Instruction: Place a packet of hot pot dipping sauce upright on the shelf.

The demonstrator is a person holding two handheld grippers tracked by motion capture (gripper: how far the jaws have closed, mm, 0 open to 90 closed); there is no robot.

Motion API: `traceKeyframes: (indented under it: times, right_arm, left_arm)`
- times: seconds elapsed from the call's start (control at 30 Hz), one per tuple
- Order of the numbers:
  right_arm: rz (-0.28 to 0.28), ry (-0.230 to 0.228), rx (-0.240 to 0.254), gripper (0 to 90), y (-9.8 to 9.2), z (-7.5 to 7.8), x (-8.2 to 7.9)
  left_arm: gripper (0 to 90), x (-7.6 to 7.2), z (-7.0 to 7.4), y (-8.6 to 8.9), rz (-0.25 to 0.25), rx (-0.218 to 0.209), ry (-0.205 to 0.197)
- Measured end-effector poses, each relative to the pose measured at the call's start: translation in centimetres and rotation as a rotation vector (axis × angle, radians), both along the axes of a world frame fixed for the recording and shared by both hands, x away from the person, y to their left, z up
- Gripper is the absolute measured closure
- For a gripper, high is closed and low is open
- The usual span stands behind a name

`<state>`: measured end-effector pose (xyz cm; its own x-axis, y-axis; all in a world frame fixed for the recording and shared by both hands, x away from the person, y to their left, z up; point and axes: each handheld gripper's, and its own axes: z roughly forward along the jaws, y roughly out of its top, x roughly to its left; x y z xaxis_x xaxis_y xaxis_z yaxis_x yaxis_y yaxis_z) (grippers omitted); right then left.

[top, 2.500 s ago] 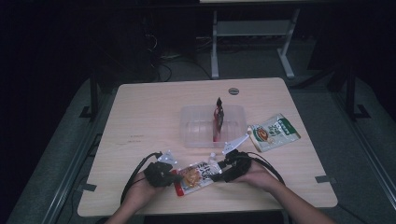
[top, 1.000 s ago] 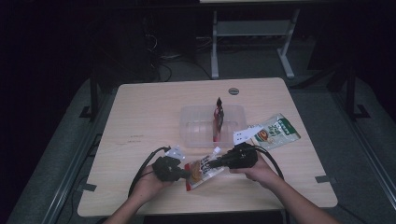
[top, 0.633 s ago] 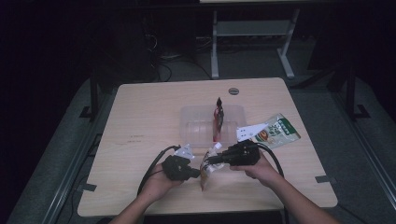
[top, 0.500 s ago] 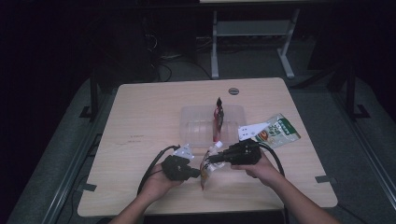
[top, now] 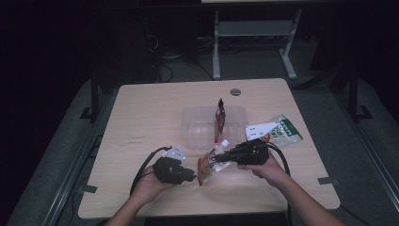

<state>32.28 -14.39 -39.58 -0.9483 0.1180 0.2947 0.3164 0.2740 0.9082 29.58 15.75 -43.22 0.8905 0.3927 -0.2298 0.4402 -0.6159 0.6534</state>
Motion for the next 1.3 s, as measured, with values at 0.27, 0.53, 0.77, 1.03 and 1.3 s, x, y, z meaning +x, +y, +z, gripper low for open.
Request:
traceKeyframes:
  times: [0.27, 0.53, 0.77, 1.03, 1.3]
  right_arm:
    - [-0.016, -0.008, -0.026, 89.8, -0.6, 0.3, -0.1]
    - [-0.033, -0.011, -0.031, 89.8, -1.5, 0.5, 0.0]
    - [-0.047, -0.015, -0.033, 89.8, -2.6, 1.0, 0.1]
    - [-0.067, -0.031, -0.026, 89.7, -4.0, 1.8, 0.4]
    - [-0.080, -0.045, -0.020, 89.7, -4.9, 2.5, 0.7]
  left_arm:
    - [52.2, 0.0, 0.0, 1.2, 0.009, 0.048, 0.014]
    - [36.8, 0.3, 0.0, 1.9, 0.018, 0.044, 0.016]
    - [31.7, 0.7, -0.3, 2.7, 0.033, 0.043, 0.012]
    - [30.8, 0.9, -0.3, 3.2, 0.051, 0.048, 0.011]
    - [30.6, 1.1, -0.4, 3.5, 0.066, 0.037, 0.009]
